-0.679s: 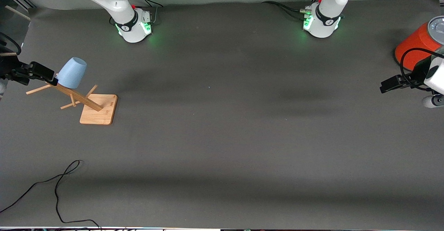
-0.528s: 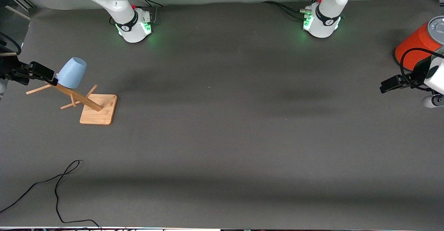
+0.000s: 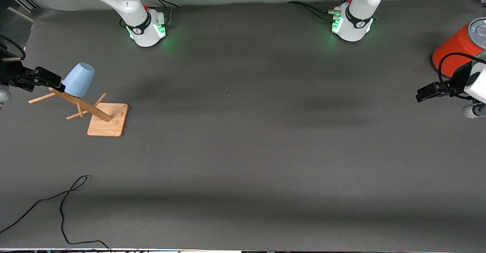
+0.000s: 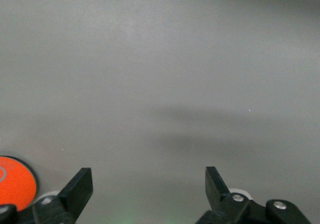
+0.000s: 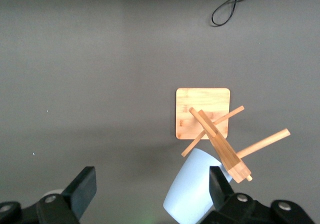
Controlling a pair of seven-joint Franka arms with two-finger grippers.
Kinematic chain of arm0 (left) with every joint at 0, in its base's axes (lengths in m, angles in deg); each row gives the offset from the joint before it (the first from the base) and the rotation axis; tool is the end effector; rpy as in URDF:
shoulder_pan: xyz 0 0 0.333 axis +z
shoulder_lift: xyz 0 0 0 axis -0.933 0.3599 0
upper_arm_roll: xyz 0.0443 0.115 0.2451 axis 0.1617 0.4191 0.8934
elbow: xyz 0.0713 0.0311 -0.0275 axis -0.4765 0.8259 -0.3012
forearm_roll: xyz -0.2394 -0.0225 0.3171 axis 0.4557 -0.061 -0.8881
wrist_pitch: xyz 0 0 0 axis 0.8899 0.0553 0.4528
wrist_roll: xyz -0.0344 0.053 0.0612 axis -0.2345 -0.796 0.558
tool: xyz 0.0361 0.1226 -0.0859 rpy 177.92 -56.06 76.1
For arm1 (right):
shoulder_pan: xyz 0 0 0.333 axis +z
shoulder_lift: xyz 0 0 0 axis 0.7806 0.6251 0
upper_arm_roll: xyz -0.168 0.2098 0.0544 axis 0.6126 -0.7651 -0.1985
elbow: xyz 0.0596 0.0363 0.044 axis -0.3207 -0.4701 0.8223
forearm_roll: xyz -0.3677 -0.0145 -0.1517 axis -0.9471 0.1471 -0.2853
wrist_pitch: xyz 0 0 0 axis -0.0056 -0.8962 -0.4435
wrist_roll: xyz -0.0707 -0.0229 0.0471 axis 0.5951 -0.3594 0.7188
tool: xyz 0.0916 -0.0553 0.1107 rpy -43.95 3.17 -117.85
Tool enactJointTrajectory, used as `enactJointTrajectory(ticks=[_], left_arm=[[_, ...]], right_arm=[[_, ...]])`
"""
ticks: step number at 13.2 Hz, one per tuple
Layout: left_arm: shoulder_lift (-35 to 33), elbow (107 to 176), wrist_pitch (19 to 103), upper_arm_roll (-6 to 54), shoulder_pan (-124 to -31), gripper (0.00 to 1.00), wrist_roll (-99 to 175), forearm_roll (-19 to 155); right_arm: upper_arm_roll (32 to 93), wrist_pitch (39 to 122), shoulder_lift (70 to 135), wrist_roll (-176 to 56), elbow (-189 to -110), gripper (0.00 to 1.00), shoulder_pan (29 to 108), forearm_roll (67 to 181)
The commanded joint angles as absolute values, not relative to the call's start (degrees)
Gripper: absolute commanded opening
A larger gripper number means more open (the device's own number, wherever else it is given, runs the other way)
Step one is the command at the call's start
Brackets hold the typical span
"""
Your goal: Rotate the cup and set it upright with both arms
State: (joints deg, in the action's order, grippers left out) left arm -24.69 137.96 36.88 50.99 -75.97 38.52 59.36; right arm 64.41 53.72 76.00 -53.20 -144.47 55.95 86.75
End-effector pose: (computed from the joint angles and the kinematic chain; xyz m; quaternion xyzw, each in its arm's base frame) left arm 0.5634 0.0162 0.4701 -0.9962 -0.0759 0.0425 0.0016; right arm 0.5409 -0.0266 0.5250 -0.9989 0.0388 0.0258 0.0039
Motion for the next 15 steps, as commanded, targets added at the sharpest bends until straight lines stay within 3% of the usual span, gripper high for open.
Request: enactJointTrajectory(ticks=[1,4,15], left_arm=[[-25.7,138.5,37.3,51.1,-75.8,1.0,37.6,60.1],[-25.7,138.5,37.3,51.1,-75.9,1.0,37.6,60.1],[-25.6,138.5,37.3,51.1,-76.0,1.0,37.6,60.1]], right_arm=[[66.6,56.1,69.1,-53.5,-152.8,1.0,55.7,84.6],[68.1,58.8,63.0,-53.5,-160.3,1.0,55.6,83.6],[70.5,58.5,59.9,-22.0,-165.7,1.0,55.9,85.2]])
